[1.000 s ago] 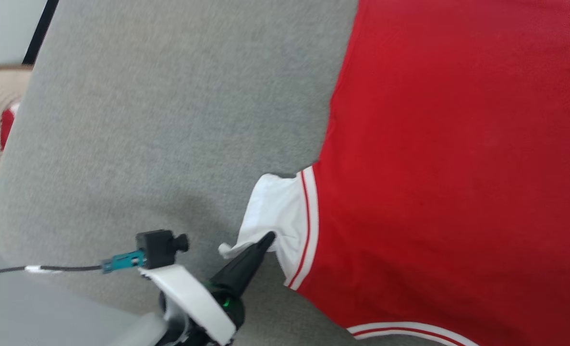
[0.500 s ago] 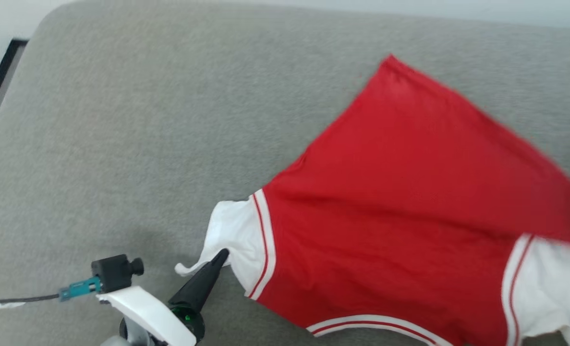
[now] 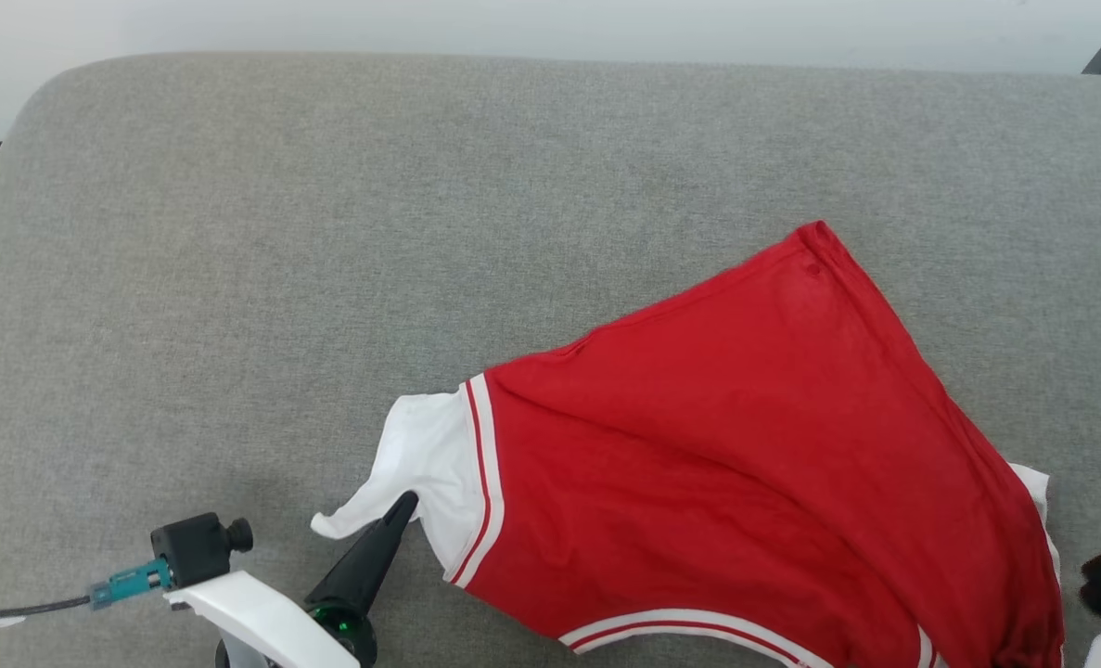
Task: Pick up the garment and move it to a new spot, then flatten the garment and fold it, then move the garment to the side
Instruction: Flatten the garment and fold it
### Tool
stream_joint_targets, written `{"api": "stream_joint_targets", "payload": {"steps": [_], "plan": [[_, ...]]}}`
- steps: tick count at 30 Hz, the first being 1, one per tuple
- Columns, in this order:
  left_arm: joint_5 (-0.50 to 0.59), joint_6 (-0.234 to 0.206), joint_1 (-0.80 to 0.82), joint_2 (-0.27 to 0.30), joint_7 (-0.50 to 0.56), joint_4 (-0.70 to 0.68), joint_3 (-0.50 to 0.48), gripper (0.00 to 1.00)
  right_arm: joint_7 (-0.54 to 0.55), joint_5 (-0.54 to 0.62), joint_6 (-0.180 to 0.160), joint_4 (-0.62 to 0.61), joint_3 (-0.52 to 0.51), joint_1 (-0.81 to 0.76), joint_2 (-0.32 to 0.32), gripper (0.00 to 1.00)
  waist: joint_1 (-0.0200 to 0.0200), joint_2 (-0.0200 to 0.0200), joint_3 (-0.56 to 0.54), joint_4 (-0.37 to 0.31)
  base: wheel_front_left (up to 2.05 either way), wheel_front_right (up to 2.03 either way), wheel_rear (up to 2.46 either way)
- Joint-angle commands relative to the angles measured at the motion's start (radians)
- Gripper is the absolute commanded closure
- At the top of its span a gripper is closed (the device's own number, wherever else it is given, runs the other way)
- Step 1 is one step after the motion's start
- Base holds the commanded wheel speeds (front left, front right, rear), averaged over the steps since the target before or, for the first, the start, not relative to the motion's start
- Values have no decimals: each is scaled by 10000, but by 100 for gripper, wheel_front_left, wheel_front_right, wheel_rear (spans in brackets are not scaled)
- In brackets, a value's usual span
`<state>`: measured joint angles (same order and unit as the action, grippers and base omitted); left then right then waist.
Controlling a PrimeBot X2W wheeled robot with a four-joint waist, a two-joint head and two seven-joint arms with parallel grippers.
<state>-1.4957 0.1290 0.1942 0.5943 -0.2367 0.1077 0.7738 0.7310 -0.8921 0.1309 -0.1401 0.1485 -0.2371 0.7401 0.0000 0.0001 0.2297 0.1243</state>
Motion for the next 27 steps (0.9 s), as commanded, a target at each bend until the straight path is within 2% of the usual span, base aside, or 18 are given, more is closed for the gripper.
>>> {"api": "stream_joint_targets", "payload": {"steps": [1, 8, 12, 14, 19, 27], "plan": [[-13, 26, -171, 5, -41, -18, -51, 100, -12, 137, -2, -158, -205, -16, -33, 0, 0, -1, -29, -28, 0, 0, 0], [70, 26, -51, -37, -62, -168, -43, 100, 517, 60, -2, -1549, -2352, 728, 390, 0, 0, -1, 25, 67, 0, 0, 0], [161, 26, 109, -262, -49, -275, 75, 100, 273, 339, -2, -1656, -2833, 2214, 250, 0, 0, -1, 289, 338, 0, 0, 0], [211, 26, 218, -411, -50, -299, 129, 100, 72, 785, -2, -1427, -2463, 3138, 234, 0, 0, -1, 469, 509, 0, 0, 0], [351, 26, 632, -792, 49, -227, 314, 100, -141, 1625, -4, -189, -678, 5360, 377, 0, 0, -1, 1018, 994, 0, 0, 0], [406, 26, 1128, -1364, 38, -16, 643, 100, -91, 1725, -2, 2551, 1698, 8024, 434, 0, 0, -1, 1633, 1746, 0, 0, 0]]}}
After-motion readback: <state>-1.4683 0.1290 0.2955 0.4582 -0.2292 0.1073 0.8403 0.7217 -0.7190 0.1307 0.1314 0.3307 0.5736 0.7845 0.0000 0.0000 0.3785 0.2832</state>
